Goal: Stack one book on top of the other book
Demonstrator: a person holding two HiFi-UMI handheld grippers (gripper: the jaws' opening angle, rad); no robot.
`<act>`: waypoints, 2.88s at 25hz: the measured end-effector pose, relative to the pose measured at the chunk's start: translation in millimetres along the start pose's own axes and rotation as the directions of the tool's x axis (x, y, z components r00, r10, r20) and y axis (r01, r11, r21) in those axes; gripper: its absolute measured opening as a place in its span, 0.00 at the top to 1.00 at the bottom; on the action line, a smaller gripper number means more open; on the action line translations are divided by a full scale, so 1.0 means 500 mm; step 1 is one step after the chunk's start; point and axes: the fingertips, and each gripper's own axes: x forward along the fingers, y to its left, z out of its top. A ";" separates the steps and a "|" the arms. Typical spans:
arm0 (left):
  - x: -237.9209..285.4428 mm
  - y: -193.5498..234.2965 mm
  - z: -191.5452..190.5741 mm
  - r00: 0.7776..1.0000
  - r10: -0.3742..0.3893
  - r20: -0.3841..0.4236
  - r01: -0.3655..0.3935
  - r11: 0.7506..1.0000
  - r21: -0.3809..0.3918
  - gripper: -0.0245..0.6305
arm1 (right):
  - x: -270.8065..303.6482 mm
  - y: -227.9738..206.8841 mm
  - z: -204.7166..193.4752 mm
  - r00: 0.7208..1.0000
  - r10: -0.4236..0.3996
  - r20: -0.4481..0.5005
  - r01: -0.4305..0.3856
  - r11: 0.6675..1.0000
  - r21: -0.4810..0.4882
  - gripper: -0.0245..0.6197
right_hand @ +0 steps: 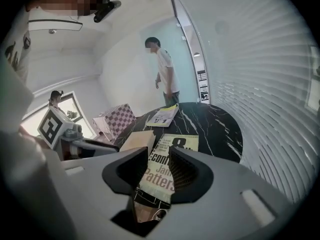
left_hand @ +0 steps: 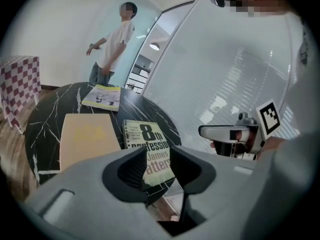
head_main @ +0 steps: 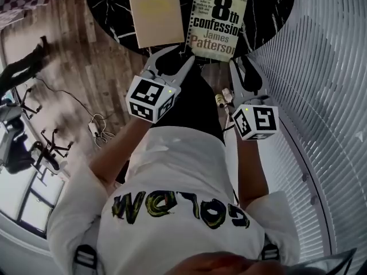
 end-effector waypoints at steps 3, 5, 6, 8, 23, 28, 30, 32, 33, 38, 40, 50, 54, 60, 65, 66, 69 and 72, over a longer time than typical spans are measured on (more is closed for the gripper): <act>0.024 0.021 -0.042 0.999 0.005 -0.032 -0.007 0.998 -0.057 0.75 | 0.020 -0.018 -0.045 0.999 0.003 -0.036 -0.002 0.999 0.033 0.73; 0.040 0.024 -0.069 0.999 0.001 -0.054 -0.005 0.996 -0.084 0.75 | 0.031 -0.032 -0.073 0.998 -0.003 -0.055 0.006 0.998 0.056 0.72; 0.047 0.025 -0.081 0.998 -0.002 -0.066 -0.004 0.996 -0.091 0.75 | 0.036 -0.040 -0.084 0.998 -0.007 -0.062 0.011 0.998 0.065 0.71; 0.059 0.028 -0.103 0.996 -0.003 -0.089 -0.006 0.994 -0.108 0.72 | 0.045 -0.052 -0.105 0.997 -0.014 -0.078 0.020 0.997 0.081 0.70; 0.136 0.081 -0.209 0.984 0.009 -0.179 -0.055 0.966 -0.254 0.60 | 0.112 -0.111 -0.243 0.980 0.008 -0.196 0.029 0.982 0.186 0.53; 0.145 0.089 -0.221 0.983 0.006 -0.181 -0.055 0.961 -0.270 0.58 | 0.129 -0.120 -0.270 0.977 0.025 -0.214 0.025 0.974 0.226 0.51; 0.149 0.090 -0.223 0.984 0.001 -0.178 -0.051 0.960 -0.274 0.58 | 0.137 -0.119 -0.275 0.976 0.031 -0.215 0.021 0.971 0.237 0.51; 0.153 0.088 -0.224 0.985 -0.004 -0.173 -0.045 0.959 -0.280 0.57 | 0.143 -0.118 -0.278 0.976 0.034 -0.216 0.020 0.970 0.242 0.51; 0.156 0.088 -0.225 0.985 -0.007 -0.173 -0.043 0.958 -0.282 0.57 | 0.146 -0.119 -0.279 0.976 0.034 -0.216 0.020 0.970 0.244 0.51; 0.167 0.087 -0.225 0.985 -0.021 -0.170 -0.030 0.956 -0.292 0.57 | 0.157 -0.120 -0.282 0.975 0.036 -0.218 0.020 0.968 0.251 0.51; 0.167 0.086 -0.224 0.986 -0.020 -0.168 -0.030 0.956 -0.291 0.57 | 0.158 -0.116 -0.280 0.976 0.045 -0.213 0.010 0.968 0.249 0.53; 0.169 0.084 -0.225 0.984 -0.004 -0.177 -0.045 0.962 -0.271 0.57 | 0.157 -0.109 -0.279 0.976 0.056 -0.209 -0.001 0.967 0.255 0.60; 0.168 0.081 -0.224 0.983 -0.003 -0.182 -0.047 0.962 -0.270 0.57 | 0.154 -0.108 -0.276 0.976 0.045 -0.214 0.009 0.969 0.246 0.60; 0.166 0.070 -0.208 0.984 -0.017 -0.177 -0.033 0.960 -0.276 0.57 | 0.143 -0.109 -0.259 0.977 0.026 -0.213 0.028 0.969 0.246 0.60; 0.159 0.073 -0.216 0.984 -0.026 -0.177 -0.024 0.961 -0.275 0.57 | 0.143 -0.101 -0.265 0.977 0.014 -0.211 0.038 0.970 0.242 0.60; 0.158 0.074 -0.215 0.984 -0.028 -0.177 -0.022 0.961 -0.276 0.57 | 0.143 -0.100 -0.265 0.978 0.012 -0.211 0.040 0.969 0.242 0.60; 0.144 0.069 -0.196 0.985 -0.031 -0.168 -0.016 0.962 -0.272 0.57 | 0.133 -0.091 -0.246 0.979 0.008 -0.203 0.043 0.969 0.244 0.60; 0.143 0.068 -0.194 0.989 -0.019 -0.150 -0.020 0.967 -0.256 0.57 | 0.133 -0.091 -0.244 0.985 0.012 -0.172 0.030 0.970 0.242 0.60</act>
